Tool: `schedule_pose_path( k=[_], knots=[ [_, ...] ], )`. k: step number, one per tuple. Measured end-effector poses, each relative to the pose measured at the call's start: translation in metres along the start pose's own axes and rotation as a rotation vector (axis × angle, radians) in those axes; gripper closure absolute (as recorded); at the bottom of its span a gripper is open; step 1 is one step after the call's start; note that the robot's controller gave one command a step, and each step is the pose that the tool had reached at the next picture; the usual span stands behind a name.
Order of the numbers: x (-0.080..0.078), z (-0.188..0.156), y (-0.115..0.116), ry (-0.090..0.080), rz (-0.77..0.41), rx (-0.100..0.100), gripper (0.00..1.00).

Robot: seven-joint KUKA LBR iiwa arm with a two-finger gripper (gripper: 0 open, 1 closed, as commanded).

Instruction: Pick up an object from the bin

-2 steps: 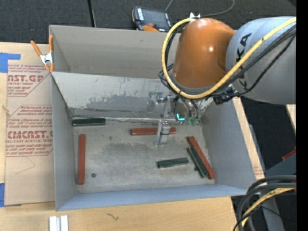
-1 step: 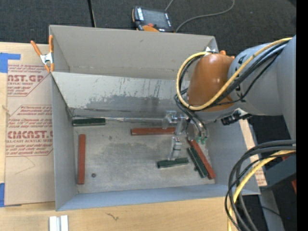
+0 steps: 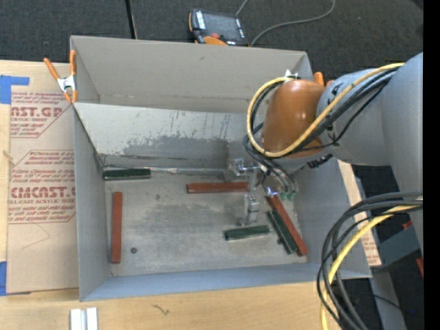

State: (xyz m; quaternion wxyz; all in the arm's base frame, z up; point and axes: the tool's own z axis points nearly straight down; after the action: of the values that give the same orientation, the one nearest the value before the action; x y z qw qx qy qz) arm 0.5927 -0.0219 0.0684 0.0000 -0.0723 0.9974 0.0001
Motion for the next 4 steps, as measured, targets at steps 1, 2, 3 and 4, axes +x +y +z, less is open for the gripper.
schedule_pose_path(
  k=[1, 2, 3, 4],
  knots=[
    [-0.0009, -0.0016, 0.0002, -0.003, 0.001, -0.001, 1.00],
    [-0.0009, -0.0016, 0.0002, -0.003, 0.001, -0.001, 1.00],
    [-0.0009, -0.0016, 0.0002, -0.003, 0.001, -0.001, 1.00],
    [-0.0009, -0.0016, 0.0001, -0.003, 0.001, -0.001, 1.00]
  ],
)
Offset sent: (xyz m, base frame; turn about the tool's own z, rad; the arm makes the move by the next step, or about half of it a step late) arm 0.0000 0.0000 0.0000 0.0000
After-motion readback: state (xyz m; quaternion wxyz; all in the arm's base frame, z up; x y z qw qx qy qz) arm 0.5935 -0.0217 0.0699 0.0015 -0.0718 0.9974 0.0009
